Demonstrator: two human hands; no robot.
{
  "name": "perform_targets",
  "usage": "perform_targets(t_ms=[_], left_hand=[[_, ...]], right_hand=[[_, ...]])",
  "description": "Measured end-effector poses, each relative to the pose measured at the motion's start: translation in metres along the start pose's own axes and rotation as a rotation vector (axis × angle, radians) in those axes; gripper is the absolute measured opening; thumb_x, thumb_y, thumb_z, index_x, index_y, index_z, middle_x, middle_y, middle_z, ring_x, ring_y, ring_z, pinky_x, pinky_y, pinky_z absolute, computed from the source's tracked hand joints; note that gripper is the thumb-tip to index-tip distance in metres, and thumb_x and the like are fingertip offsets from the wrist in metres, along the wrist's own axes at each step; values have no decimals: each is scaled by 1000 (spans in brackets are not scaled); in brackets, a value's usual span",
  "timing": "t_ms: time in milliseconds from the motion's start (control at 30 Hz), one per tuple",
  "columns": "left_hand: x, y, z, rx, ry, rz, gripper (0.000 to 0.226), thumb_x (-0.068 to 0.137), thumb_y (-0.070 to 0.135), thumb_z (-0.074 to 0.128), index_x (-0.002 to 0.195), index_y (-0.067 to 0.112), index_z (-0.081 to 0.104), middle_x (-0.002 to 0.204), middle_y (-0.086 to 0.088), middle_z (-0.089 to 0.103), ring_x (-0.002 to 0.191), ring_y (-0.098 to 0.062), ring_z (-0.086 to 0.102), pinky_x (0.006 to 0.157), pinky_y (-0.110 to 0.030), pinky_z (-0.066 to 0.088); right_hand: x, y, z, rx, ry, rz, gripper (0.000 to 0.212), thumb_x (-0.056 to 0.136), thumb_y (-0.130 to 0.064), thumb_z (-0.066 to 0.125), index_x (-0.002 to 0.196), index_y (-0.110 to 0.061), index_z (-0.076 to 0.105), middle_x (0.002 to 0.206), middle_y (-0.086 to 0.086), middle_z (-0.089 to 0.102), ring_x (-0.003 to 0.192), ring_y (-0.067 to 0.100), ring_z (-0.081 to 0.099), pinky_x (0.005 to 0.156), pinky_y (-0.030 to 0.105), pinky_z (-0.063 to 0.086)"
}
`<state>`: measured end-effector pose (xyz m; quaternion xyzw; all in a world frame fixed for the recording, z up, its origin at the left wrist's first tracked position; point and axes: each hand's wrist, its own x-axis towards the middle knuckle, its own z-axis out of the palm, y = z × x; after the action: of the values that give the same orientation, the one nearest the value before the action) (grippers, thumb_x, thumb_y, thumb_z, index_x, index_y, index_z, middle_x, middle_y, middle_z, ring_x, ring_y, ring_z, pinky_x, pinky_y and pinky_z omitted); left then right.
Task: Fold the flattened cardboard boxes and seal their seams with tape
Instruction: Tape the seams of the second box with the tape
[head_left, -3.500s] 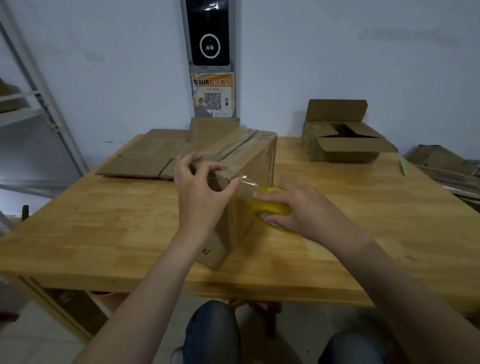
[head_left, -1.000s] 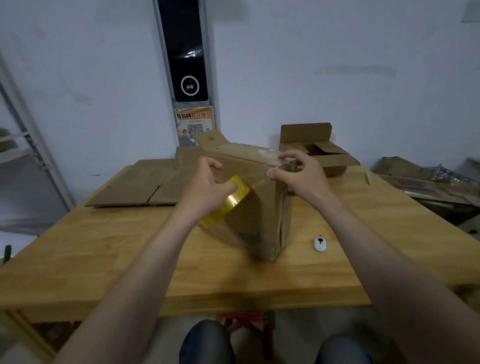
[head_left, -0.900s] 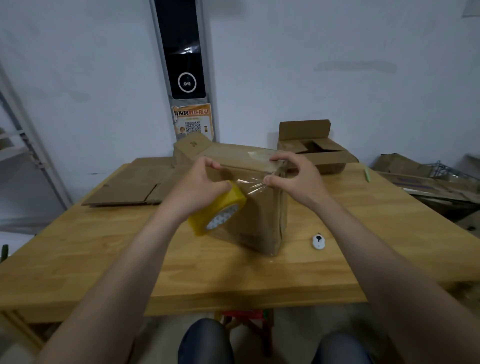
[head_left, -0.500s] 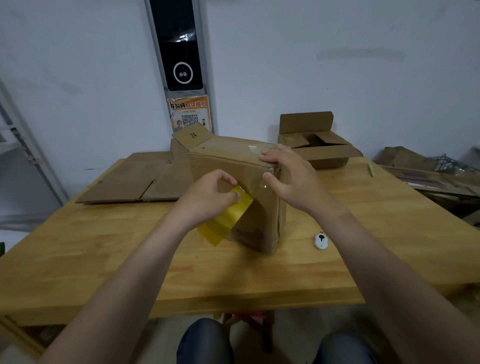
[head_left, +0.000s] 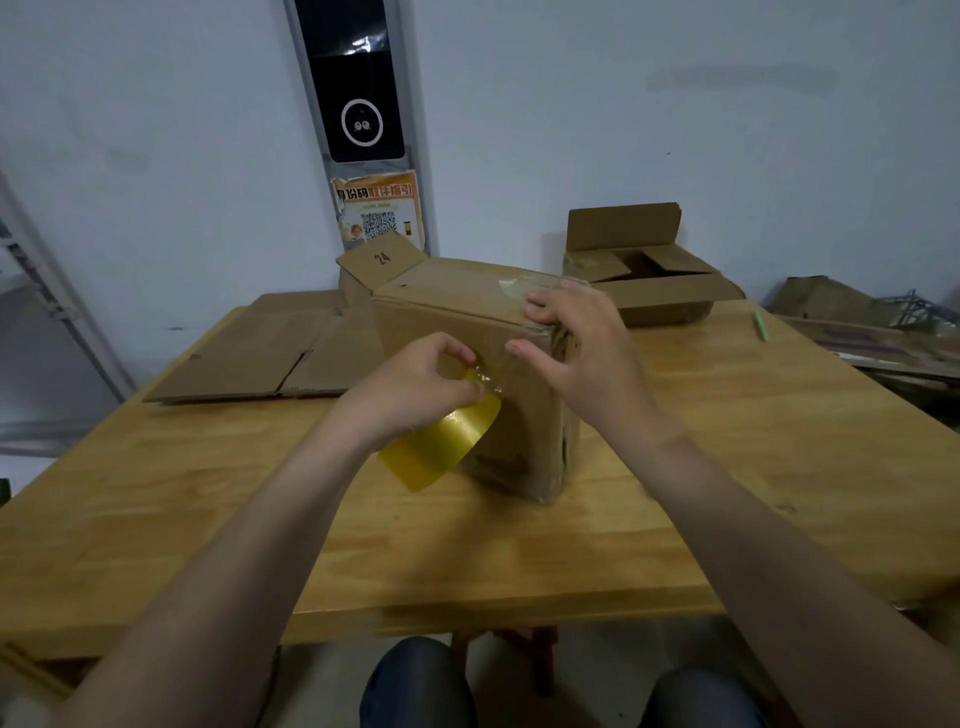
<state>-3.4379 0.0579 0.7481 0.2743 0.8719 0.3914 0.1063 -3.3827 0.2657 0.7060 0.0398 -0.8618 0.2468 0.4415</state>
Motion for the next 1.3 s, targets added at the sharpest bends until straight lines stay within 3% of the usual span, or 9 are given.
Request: perform_targets(t_ms=[133,333,500,633,700,833,967,1033,1300], left_hand=[[3,0,3,-21,6,4,24,94,29,70,119,30,67,78,9,52,67,-7,49,56,-26,34],[9,1,5,-68,-7,-36,29,94,32,70,122,28,68,109,-1,69,100,-18,63,79,-31,48],[8,5,7,-56,-19,-25,33,97,32,67,129,25,65,108,6,64,101,-12,59,73,-26,42],[9,8,9,-42,0,-23,33,99,33,65,130,24,65,106,9,60,94,-7,56,74,-28,44],[8,9,11,-44,17,-25,32,99,32,65,130,23,65,105,7,61,92,-8,56,73,-30,44],[6,13,15,-4,62,-20,32,98,32,65,128,21,67,114,2,65,88,-8,57,65,-28,43],[3,16,16,11,63,-40,31,99,32,64,128,22,66,114,2,64,88,-13,60,65,-29,47],[1,18,16,12,67,-50,29,99,32,64,127,23,67,108,4,63,89,-16,61,68,-30,49],[3,19,14,38,86,-72,31,98,31,66,127,21,68,117,-3,64,99,-20,61,70,-29,49]], right_hand=[[-3,-1,0,-42,-48,15,48,81,-42,81,119,-17,65,132,-8,62,137,19,44,113,32,37],[-3,-6,-1,-135,-79,20,49,82,-42,81,120,-18,62,135,-6,61,139,20,43,115,39,39],[5,-14,-24,-317,-155,74,54,87,-63,65,129,-32,58,145,-13,55,150,19,29,125,58,6],[-26,-4,-53,-185,-61,202,56,98,-54,55,148,-30,49,145,-11,53,143,20,32,116,46,34],[-49,8,-60,-191,-81,330,47,100,-47,56,143,-28,56,138,-9,58,134,20,38,103,36,42],[-81,44,-67,-416,-417,637,35,100,-42,59,126,-22,70,114,-3,69,121,27,56,86,41,55],[-98,66,-70,-505,-686,805,37,97,-50,63,95,-15,72,92,1,69,85,24,65,74,37,56],[-108,75,-63,-530,-710,799,40,93,-56,65,81,-18,63,80,-1,61,74,22,62,60,31,46],[-126,103,-45,-525,-575,737,36,100,-37,58,72,-14,61,68,2,56,65,27,58,55,30,39]])
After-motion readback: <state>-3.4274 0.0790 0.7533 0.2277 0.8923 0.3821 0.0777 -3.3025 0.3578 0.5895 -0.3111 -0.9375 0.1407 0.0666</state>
